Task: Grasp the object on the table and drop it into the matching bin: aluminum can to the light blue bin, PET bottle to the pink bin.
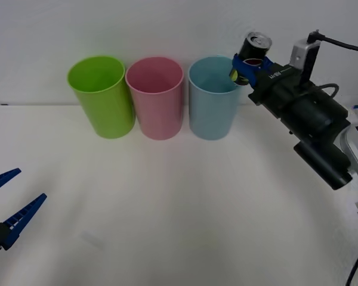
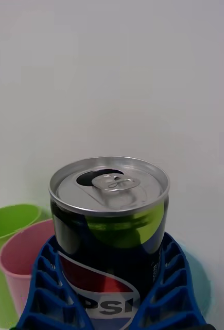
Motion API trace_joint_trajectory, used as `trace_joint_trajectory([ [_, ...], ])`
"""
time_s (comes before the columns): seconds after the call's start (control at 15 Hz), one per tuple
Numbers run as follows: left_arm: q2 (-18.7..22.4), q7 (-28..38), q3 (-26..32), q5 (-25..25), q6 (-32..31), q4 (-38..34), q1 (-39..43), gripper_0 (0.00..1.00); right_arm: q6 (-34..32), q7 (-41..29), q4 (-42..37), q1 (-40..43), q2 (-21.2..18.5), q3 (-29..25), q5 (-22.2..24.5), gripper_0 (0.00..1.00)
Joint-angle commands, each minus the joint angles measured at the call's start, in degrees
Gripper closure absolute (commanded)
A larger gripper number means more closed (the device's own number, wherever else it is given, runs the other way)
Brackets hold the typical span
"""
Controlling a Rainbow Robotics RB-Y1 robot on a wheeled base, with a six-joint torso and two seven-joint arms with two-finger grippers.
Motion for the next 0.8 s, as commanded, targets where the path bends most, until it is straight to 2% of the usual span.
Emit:
trace_joint_trajectory([
  [0.07,0.0,0.0,0.0,0.0,0.0,0.0,0.0,0.00,0.0,-0.2,9.1,-6.9,5.4,-1.7,5.8,1.00],
  [0.33,0.0,0.0,0.0,0.0,0.0,0.0,0.0,0.00,1.8,-0.1,19.1,-14.7,11.4,-4.2,12.4,1.00],
  [0.53,0.0,0.0,0.0,0.0,0.0,0.0,0.0,0.00,4.1,0.7,25.3,-19.3,13.3,-4.5,13.2,1.00],
  [0.8,0.0,0.0,0.0,0.0,0.0,0.0,0.0,0.00,4.3,0.8,25.9,-19.7,13.4,-4.2,13.2,1.00],
])
